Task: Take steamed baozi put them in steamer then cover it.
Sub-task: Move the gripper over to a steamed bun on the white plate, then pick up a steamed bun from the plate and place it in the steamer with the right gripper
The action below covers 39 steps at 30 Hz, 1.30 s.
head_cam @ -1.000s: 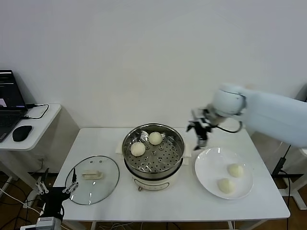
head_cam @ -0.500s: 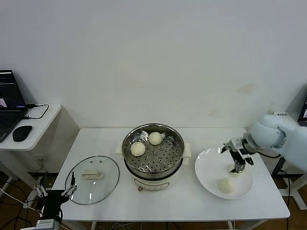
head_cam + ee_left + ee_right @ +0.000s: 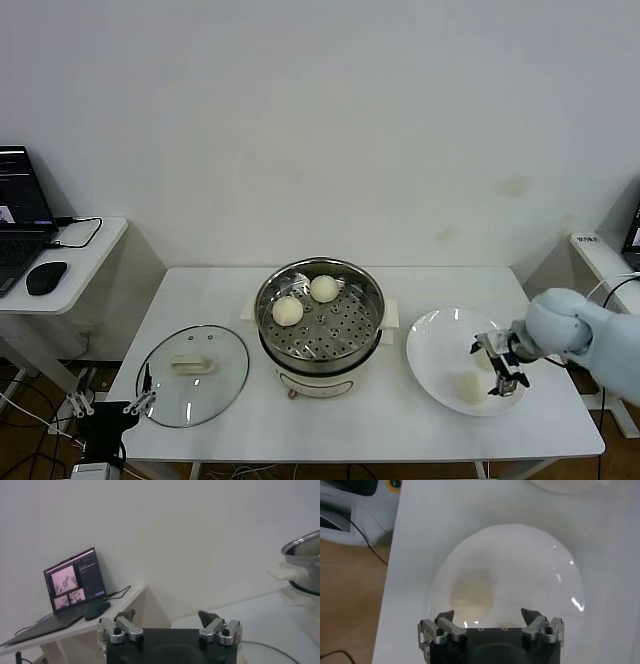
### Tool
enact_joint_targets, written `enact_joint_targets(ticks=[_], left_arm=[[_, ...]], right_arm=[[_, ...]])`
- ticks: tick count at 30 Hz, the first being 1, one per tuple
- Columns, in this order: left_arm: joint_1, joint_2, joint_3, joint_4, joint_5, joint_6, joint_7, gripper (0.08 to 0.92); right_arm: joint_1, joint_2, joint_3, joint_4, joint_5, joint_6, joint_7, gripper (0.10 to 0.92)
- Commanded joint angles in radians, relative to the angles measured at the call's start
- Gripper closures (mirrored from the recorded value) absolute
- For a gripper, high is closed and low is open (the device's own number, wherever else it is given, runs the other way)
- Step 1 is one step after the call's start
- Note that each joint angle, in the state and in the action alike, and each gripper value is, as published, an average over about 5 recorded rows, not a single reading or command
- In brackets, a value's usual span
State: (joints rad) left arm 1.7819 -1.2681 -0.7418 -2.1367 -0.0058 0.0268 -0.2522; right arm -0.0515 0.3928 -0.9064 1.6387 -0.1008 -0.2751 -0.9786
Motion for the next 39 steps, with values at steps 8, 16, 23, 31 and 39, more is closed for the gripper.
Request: enact_joint_targets(ticks=[8, 16, 23, 31, 39], left_arm=[[-0.003, -0.002, -0.003, 0.009, 0.000, -0.002, -0.001, 0.177], [-0.006, -0.002, -0.003, 0.016, 0.000, -0.003, -0.002, 0.177], [-0.004, -0.001, -0.004, 0.010, -0.001, -0.003, -0.002, 0.177], [-0.004, 0.000, -0.005, 0.003, 0.000, -0.002, -0.001, 0.177], [-0.012, 0.003, 0.002, -0.003, 0.000, 0.000, 0.001, 0.177]], right_arm=[[-0.186, 0.057, 0.126, -0.066, -0.045, -0.008, 0.042, 0.211], [-0.189, 0.060, 0.129, -0.087, -0.055, -0.012, 0.039, 0.303], [-0.187, 0.081, 0.131, -0.122, -0.054, -0.011, 0.039, 0.399], [-0.136, 0.068, 0.121, -0.097, -0.026, -0.016, 0.023, 0.479], [0.101, 0.032, 0.033, -0.048, 0.083, -0.023, -0.011, 0.485]])
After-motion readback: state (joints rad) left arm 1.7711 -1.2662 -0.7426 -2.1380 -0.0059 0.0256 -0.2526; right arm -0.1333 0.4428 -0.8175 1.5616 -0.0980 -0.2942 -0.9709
